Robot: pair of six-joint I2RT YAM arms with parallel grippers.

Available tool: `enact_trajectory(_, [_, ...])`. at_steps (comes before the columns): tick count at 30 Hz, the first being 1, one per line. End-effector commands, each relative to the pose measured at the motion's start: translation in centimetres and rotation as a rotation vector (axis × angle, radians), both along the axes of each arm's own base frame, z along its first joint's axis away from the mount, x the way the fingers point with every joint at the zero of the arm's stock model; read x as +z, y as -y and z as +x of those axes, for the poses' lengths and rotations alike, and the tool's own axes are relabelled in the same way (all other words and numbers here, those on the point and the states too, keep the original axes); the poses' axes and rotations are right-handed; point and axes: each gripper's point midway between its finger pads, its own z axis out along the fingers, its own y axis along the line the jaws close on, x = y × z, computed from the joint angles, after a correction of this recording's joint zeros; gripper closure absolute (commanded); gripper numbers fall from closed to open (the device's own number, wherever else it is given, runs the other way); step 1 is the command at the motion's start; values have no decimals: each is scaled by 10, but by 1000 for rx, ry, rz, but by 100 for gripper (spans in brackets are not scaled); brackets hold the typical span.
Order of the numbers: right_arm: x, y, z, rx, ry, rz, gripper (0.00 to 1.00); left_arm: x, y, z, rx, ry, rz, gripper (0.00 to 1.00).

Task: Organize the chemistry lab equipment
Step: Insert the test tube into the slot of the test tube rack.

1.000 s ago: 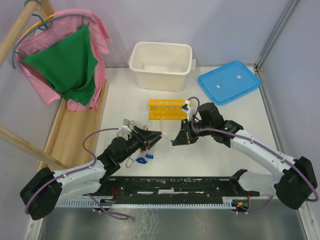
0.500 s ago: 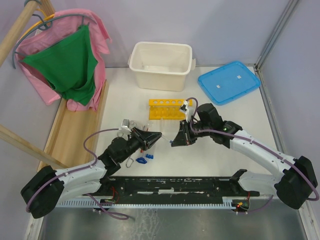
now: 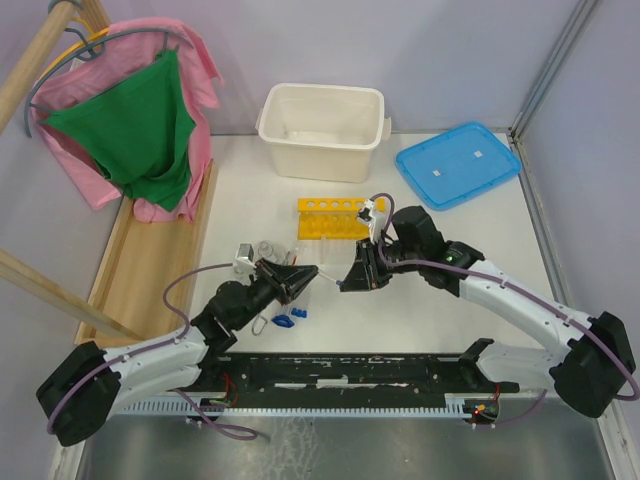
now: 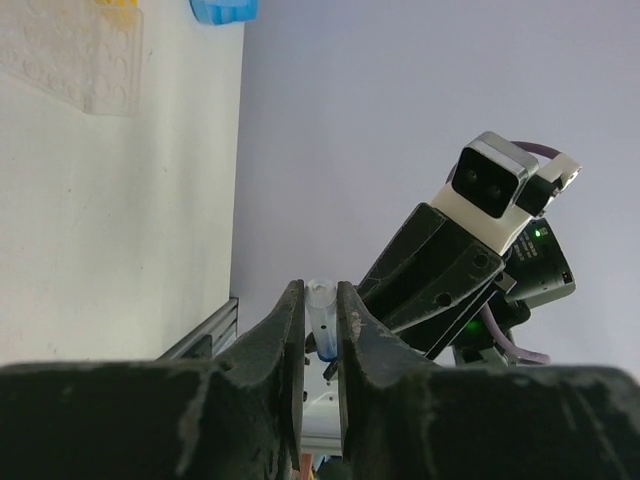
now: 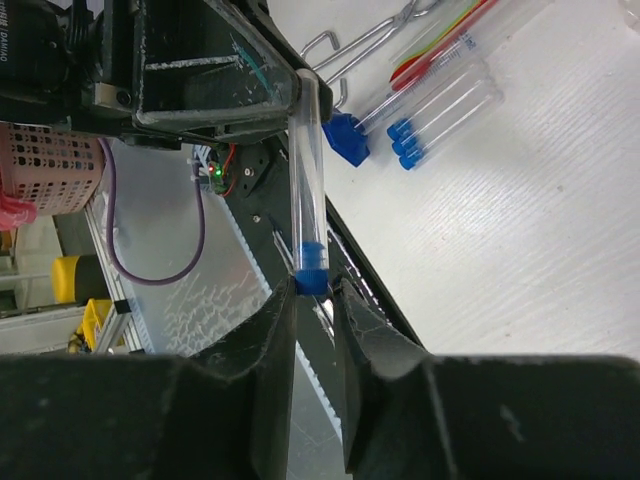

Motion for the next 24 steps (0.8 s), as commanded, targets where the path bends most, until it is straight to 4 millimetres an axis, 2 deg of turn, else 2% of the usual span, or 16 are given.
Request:
enact_trajectory(1, [22, 1, 14, -38, 96, 5, 67, -1, -11, 8, 67, -26, -31, 97])
enact_trajectory(5, [31, 9, 20, -91, 154, -7, 60, -8, -20, 8, 106, -61, -59, 97])
enact_trajectory(12, [46, 17, 39, -230, 254, 49, 57, -10, -38, 11, 187, -105, -127, 97])
enact_trajectory(18, [39, 12, 49, -283, 280, 104, 57, 0, -45, 16, 231, -106, -170, 97])
enact_trajectory(24, [40, 7, 54, -283, 323, 128, 58, 11, -40, 22, 233, -95, -202, 97])
